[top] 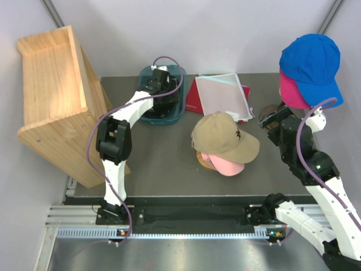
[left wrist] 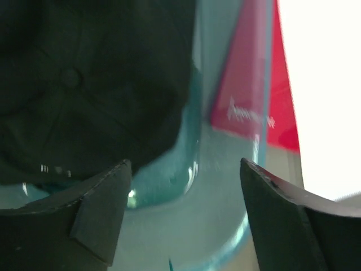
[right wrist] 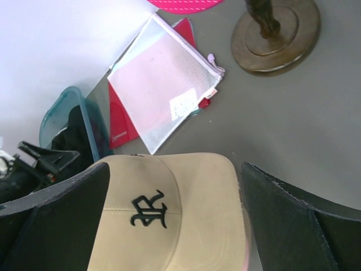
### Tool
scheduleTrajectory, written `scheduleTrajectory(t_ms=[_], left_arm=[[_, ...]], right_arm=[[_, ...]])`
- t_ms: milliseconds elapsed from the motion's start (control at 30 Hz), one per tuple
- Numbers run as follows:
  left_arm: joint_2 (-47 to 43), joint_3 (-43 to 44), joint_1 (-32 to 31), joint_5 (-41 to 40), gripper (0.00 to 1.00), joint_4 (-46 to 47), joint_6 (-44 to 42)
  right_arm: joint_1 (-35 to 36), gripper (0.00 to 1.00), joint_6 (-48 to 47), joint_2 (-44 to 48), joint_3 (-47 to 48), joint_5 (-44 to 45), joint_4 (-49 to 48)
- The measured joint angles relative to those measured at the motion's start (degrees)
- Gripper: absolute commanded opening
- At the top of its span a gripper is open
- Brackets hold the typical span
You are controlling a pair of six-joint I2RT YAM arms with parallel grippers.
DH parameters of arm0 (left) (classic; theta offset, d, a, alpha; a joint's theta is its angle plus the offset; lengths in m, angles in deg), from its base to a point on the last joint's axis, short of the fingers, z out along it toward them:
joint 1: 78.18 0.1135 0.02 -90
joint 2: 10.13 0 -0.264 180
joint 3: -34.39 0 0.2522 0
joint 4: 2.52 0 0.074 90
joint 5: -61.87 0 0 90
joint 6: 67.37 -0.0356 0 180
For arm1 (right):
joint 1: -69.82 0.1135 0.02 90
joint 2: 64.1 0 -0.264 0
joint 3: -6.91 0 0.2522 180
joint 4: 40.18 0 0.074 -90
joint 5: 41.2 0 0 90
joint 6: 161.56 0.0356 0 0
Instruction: Stack the hats
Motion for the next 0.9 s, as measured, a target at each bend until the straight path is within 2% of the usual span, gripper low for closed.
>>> scheduleTrajectory(t_ms=[333, 467, 500, 567, 733, 800, 833, 900], left_arm=[[11.0, 11.1, 0.7, -4.2, 0.74, 3.2, 3.8], [15.1, 16.7, 0.9, -6.5, 0.66, 2.9, 4.2], [15.9, 17.7, 0.9, -7.2, 0.60, 2.8, 4.3], [16.5, 18.4, 0.9, -8.7, 0.56, 2.8, 4.3], [18.2, 20.1, 1.1, -11.7, 0.54, 1.9, 4.1], [18.8, 20.3, 1.4, -12.2, 0.44, 1.7, 4.2], [19.1, 20.3, 1.7, -12.2, 0.27, 1.6, 4.3], [19.4, 20.3, 2.1, -11.8, 0.10, 1.4, 4.6]], right_arm=[[-0.3, 1.00, -3.1, -4.8, 2.7, -1.3, -5.0], [-1.0, 1.00, -4.8, -6.8, 4.3, -1.8, -5.8], [-1.1, 1.00, -5.1, -7.1, 4.6, -1.9, -5.9], [-1.7, 1.00, -6.0, -7.8, 5.0, -2.2, -6.1], [-5.9, 1.00, -7.5, -8.8, 5.3, -4.7, -7.2], [-8.8, 1.00, -8.0, -8.8, 5.3, -6.5, -7.7], [-10.1, 1.00, -8.2, -8.8, 5.3, -7.5, -8.0], [-12.0, 1.00, -8.6, -8.8, 5.3, -9.0, -8.5]])
